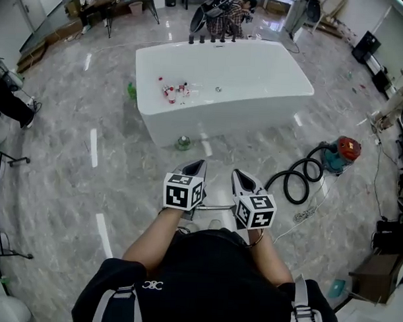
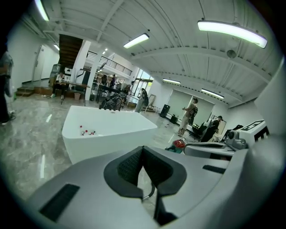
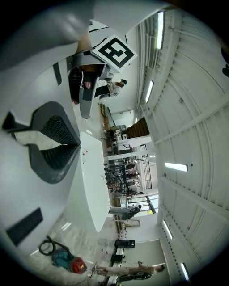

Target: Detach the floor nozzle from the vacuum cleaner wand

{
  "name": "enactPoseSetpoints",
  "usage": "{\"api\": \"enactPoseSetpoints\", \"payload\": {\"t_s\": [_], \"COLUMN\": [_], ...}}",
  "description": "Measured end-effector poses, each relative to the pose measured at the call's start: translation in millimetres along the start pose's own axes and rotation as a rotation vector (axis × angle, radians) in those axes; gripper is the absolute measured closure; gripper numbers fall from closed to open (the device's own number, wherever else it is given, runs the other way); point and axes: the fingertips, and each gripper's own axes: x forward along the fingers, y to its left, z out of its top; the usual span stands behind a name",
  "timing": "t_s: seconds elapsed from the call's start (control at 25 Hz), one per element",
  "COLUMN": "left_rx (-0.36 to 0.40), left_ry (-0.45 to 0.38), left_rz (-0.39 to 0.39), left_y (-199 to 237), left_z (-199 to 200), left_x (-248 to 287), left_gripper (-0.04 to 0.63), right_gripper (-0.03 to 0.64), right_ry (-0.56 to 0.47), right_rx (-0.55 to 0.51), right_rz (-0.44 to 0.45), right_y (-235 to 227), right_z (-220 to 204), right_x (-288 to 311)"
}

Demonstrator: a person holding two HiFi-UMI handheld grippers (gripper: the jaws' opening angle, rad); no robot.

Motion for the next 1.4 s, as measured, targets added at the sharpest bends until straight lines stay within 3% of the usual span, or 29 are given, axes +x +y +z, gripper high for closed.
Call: {"api": "enactPoseSetpoints", "payload": {"t_s": [0.2, 0.48, 0.68, 1.08, 1.4], "left_rx": [-0.062, -0.151, -0.233, -0.239, -0.385], "left_ry": [0.012, 0.095, 0.154, 0.255, 0.308], "left_rz": [0.079, 0.161, 0.220, 0.225, 0.270], "left_y": [15.0, 32.5, 50.4, 67.9, 92.8], "left_z": [-12.2, -70.2, -115.8, -193.6, -286.9], "left_x": [4.5, 18.5, 38.9, 90.2, 118.9], "left_gripper": [0.589, 0.589, 0.589, 0.589, 0.589], "right_gripper": [0.601, 0.603, 0.603, 0.603, 0.601], "right_ry": [0.059, 0.210, 0.242, 0.414, 0.536], "right_rx": [-0.030, -0.006, -0.030, -0.244, -0.276], "right_rz": [0.086, 0.154, 0.157, 0.262, 0.343], "right_y": [-0.2, -11.4, -31.6, -50.4, -64.2], "right_z": [-6.9, -72.3, -116.4, -246.0, -358.7], "right_x": [20.0, 35.7, 50.6, 95.7, 134.2]}}
